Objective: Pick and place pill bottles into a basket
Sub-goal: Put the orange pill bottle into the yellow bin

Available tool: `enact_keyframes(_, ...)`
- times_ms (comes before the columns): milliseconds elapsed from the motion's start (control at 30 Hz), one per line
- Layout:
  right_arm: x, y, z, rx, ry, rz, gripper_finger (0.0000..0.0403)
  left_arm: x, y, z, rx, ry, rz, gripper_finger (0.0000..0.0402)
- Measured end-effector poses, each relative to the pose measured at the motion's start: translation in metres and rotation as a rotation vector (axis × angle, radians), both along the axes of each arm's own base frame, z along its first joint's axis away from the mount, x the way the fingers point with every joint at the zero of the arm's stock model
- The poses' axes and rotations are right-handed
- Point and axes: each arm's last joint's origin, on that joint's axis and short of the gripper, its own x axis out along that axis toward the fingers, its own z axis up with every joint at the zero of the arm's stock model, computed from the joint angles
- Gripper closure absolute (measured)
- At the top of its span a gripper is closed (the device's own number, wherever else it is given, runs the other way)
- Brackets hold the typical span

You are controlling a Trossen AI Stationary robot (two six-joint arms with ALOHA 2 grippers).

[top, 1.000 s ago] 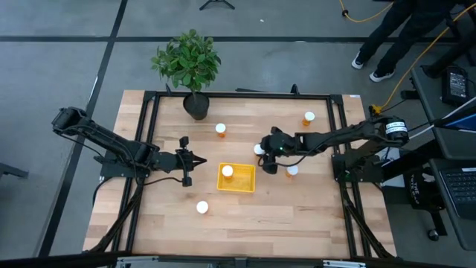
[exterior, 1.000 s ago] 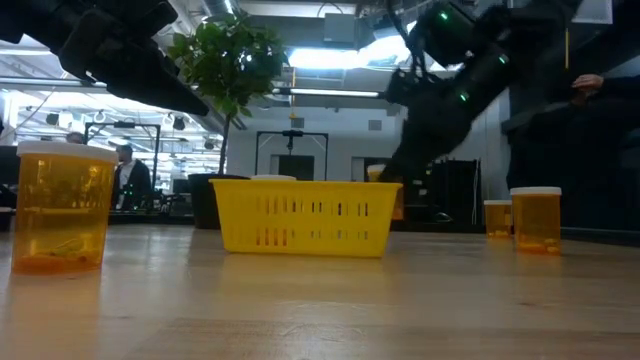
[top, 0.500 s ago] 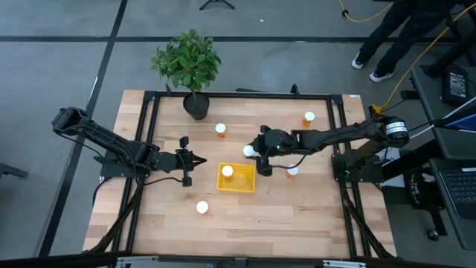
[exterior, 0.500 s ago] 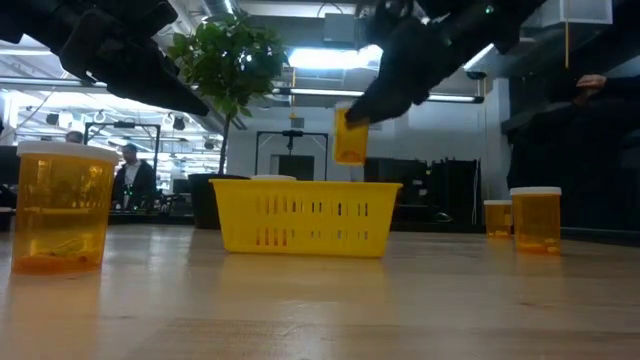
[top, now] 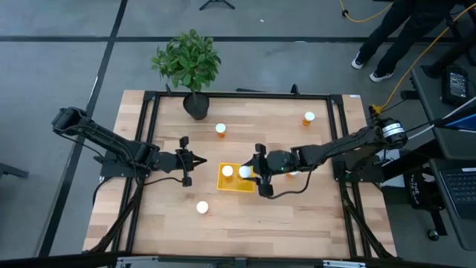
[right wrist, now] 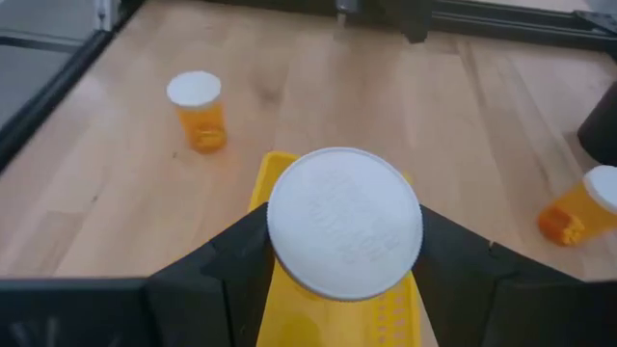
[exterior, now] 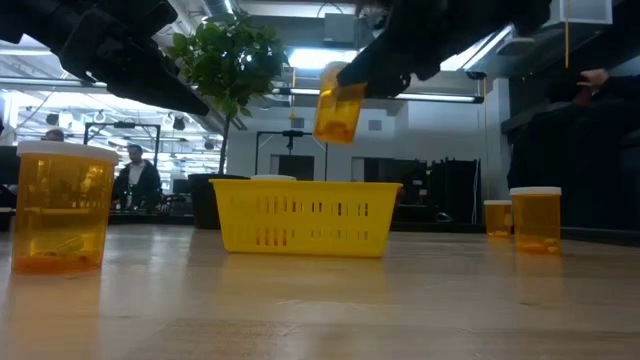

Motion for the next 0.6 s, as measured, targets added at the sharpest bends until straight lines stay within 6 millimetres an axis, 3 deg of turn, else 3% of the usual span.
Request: enact_keyframes(600, 0.016, 0.000, -0.044, 0.046, 0.079, -0.183, 0.0189, 0.000, 0.000, 0.000, 0.022, 0.006, -0.012, 0.0398)
